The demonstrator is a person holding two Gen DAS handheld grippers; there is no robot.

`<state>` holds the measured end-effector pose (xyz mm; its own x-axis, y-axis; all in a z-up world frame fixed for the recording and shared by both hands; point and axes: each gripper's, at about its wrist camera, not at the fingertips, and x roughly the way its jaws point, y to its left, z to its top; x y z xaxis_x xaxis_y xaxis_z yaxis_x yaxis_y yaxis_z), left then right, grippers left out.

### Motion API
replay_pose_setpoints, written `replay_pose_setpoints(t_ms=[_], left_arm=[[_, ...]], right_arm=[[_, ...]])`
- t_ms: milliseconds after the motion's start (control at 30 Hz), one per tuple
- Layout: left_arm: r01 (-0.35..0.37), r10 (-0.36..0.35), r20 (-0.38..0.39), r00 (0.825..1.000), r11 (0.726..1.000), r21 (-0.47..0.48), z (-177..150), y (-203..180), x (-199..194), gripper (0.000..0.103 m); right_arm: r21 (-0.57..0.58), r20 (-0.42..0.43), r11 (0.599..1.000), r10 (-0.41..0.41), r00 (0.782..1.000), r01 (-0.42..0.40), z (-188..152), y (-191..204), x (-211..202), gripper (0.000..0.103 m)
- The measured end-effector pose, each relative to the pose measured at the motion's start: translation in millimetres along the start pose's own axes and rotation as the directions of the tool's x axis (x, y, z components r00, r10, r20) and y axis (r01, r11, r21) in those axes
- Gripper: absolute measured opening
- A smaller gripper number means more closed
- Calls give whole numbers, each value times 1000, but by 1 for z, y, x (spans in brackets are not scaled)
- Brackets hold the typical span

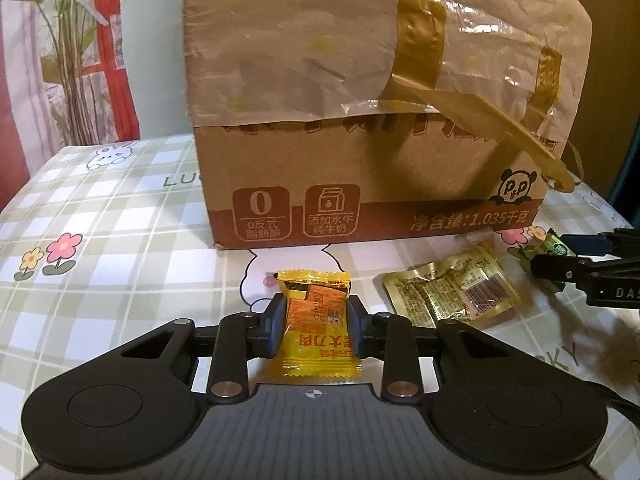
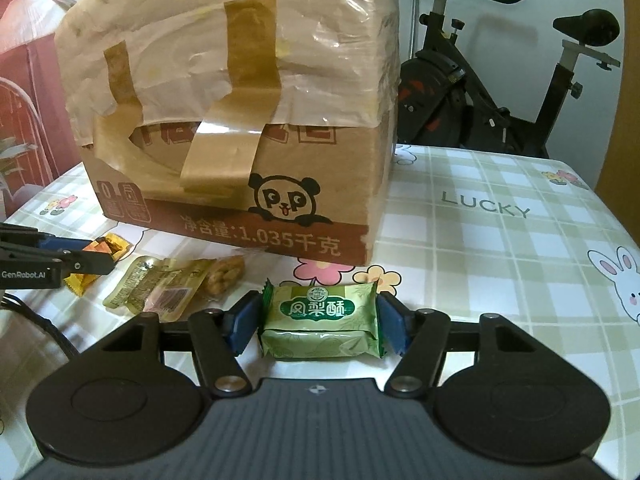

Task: Organize snacks
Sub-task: 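Lift both held packets and carry them over the lined box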

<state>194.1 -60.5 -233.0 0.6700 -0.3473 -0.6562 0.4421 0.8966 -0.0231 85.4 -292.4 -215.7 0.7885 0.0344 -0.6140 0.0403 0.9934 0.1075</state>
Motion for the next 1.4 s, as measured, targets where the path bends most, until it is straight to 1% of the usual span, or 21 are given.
replay_pose_setpoints(t_ms=[267, 400, 667, 767, 867, 1000, 1167, 1400], left_arm=[[-7, 9, 47, 999, 999, -38, -1, 7, -28, 33], [-8, 12, 61, 998, 998, -64, 0, 9, -38, 33], [-3, 9, 91, 996, 998, -66, 2, 13, -52, 33], [1, 6, 106, 994, 998, -63, 5, 13, -59, 33], [3, 4, 123, 992, 998, -60, 7, 12, -66, 33], [8, -1, 138, 990, 999, -52, 11, 9, -70, 33], [11, -5, 167, 986, 999, -36, 16, 5, -80, 33], [12, -7, 228, 974, 1000, -22, 23, 2, -103, 33]], right_arm=[[-45, 14, 999, 9, 1000, -8, -1, 6, -2, 64], [-45, 15, 999, 10, 1000, -9, -2, 7, -2, 64], [-35, 23, 999, -1, 1000, 1, -2, 6, -5, 64], [-28, 39, 999, -16, 999, 17, -1, 5, -10, 64], [-23, 35, 1000, -21, 999, 21, -1, 7, -16, 64], [-11, 59, 1000, -12, 998, 13, -1, 9, -31, 64], [-6, 106, 1000, -7, 994, 8, 7, 13, -51, 64], [-11, 191, 1000, 12, 982, -10, 21, 18, -81, 64]])
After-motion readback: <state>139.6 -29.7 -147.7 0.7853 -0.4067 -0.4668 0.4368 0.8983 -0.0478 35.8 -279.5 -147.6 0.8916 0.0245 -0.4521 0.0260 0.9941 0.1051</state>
